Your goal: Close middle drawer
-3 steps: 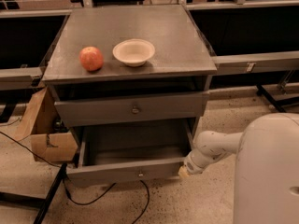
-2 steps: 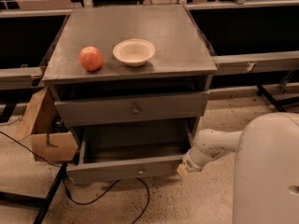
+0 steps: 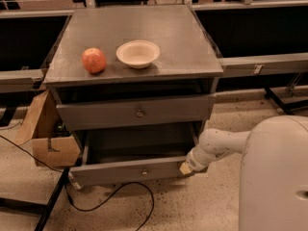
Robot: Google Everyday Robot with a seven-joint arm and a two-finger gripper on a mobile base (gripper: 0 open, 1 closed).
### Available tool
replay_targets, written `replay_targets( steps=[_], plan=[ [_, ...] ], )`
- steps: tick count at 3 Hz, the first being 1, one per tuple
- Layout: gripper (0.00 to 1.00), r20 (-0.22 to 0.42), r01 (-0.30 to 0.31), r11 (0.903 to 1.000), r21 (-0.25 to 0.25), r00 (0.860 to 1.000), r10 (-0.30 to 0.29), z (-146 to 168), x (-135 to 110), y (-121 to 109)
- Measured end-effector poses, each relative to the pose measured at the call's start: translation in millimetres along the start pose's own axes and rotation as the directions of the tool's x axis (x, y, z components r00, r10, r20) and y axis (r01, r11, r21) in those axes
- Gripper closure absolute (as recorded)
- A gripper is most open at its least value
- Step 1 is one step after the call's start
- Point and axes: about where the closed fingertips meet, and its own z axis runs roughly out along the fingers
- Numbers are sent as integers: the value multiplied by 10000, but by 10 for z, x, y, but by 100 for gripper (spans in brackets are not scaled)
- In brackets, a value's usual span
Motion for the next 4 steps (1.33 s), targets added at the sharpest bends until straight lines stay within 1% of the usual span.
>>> replay_targets(
  steps=[1,2,3,4],
  plan=[
    [100,97,72,10000,57,9999,-73,-11,-42,-5],
    [81,259,226,9996,141,9994,-230,-30,-129,-21],
    [59,385,393,9990,217,9985,-401,-50,-211,-35],
    [35,472,537,9982,273,9974,-549,-62,-265,-38]
  ],
)
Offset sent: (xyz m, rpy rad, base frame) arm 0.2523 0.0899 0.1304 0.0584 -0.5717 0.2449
